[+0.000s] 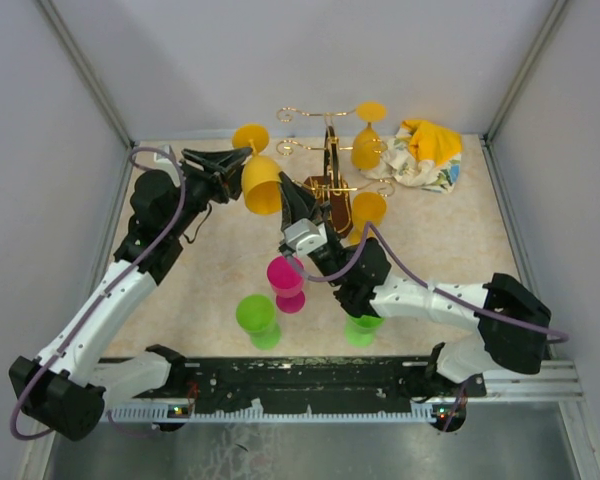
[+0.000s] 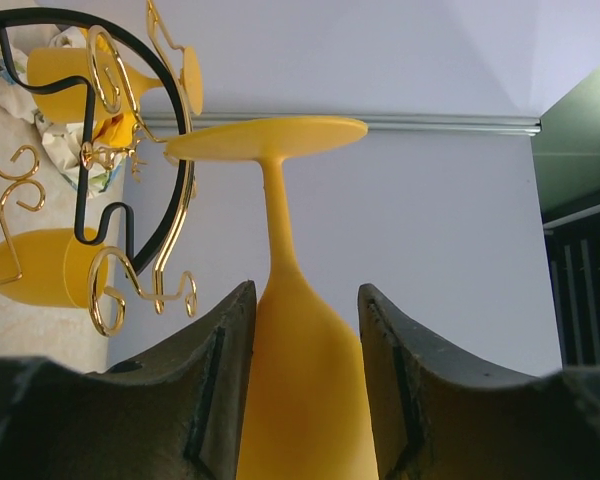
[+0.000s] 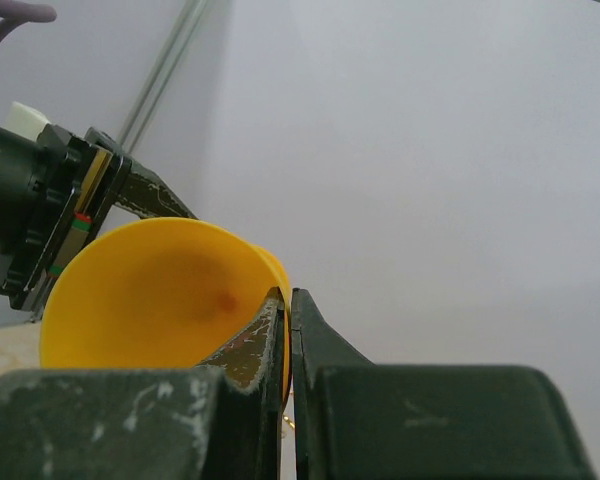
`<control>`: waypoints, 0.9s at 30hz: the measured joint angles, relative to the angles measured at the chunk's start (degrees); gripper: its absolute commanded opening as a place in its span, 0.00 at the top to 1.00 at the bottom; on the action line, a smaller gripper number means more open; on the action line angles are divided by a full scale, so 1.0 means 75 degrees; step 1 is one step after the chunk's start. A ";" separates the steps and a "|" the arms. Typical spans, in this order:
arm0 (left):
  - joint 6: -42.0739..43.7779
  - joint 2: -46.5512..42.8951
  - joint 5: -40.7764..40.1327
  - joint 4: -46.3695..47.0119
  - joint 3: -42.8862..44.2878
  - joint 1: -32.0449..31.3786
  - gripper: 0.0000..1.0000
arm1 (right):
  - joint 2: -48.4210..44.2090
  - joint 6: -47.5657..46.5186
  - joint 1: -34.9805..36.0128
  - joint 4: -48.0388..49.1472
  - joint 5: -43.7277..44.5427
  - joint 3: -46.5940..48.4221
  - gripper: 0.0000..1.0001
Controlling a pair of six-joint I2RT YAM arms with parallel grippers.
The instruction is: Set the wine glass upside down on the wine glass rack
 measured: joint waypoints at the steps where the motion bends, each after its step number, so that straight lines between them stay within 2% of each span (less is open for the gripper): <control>1: 0.0000 0.0000 0.0015 0.0000 0.0000 -0.0003 0.51 | 0.0012 0.0029 0.0003 -0.0006 -0.0035 0.0035 1.00; 8: 0.0006 0.0000 0.0044 0.0000 0.0000 0.0012 0.52 | 0.0020 0.0137 0.0050 -0.0006 -0.0198 0.0082 1.00; 16: 0.0012 0.0035 0.0038 0.0017 -0.0015 0.0055 0.66 | 0.0020 0.0187 0.0058 -0.0020 -0.0256 0.0082 1.00; 20: 0.0012 0.0047 0.0009 0.0079 -0.0085 0.0082 0.68 | 0.0015 0.0242 0.0058 -0.0096 -0.0262 0.0082 1.00; 24: 0.0035 0.0070 0.0017 0.0181 -0.0128 0.0085 0.56 | -0.0038 0.0303 0.0058 -0.0216 -0.0277 0.0076 1.00; 27: 0.0090 0.0070 0.0064 0.0236 -0.0128 0.0082 0.51 | -0.0064 0.0367 0.0064 -0.0256 -0.0323 0.0076 1.00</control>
